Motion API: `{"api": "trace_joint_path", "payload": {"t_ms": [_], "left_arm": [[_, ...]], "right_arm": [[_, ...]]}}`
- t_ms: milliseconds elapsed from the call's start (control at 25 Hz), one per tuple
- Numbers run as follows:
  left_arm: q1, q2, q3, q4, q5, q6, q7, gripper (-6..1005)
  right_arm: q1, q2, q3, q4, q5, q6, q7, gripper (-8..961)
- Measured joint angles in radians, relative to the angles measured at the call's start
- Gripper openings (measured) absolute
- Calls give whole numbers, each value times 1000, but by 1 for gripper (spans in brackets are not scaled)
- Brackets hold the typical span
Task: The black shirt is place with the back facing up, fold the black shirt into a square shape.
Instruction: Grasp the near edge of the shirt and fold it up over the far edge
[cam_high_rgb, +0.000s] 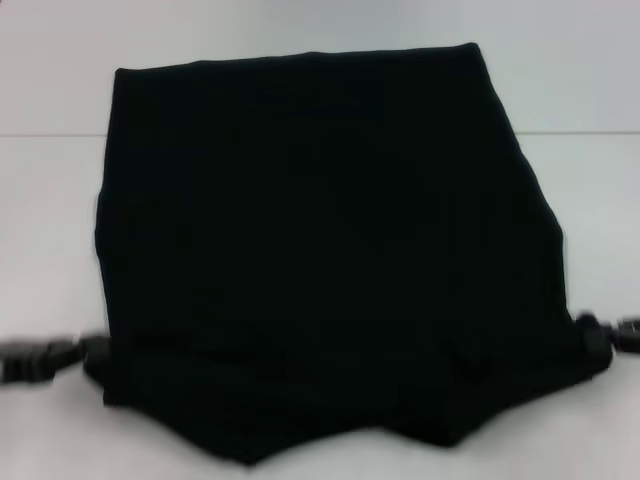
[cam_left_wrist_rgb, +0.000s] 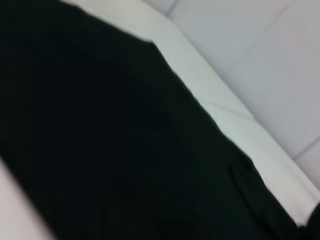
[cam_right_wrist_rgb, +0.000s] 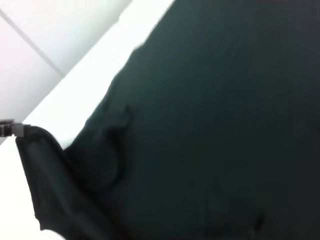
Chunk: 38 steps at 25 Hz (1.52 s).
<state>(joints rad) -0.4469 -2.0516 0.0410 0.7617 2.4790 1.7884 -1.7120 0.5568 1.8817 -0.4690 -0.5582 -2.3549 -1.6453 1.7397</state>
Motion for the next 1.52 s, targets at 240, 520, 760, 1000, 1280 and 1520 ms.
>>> {"api": "trace_joint_path", "payload": {"t_ms": [240, 520, 760, 1000, 1280, 1520], "left_arm": [[-163, 58, -6, -132, -1, -257, -41, 95], [-295, 80, 9, -225, -1, -552, -62, 113], [-355, 81, 17, -275, -2, -756, -66, 128], [-400, 83, 42, -297, -2, -877, -66, 144], [-431, 83, 69, -348, -2, -1005, -57, 162], [-432, 52, 120, -390, -2, -1115, -51, 177]], "right_arm": [[99, 28, 54, 20, 30, 213, 10, 64], [231, 37, 47, 177, 88, 582, 9, 65], [328, 90, 44, 210, 92, 837, -5, 66], [404, 117, 44, 213, 94, 1001, -24, 67], [424, 117, 43, 243, 161, 1070, -101, 68], [415, 138, 43, 289, 235, 1145, -202, 69]]}}
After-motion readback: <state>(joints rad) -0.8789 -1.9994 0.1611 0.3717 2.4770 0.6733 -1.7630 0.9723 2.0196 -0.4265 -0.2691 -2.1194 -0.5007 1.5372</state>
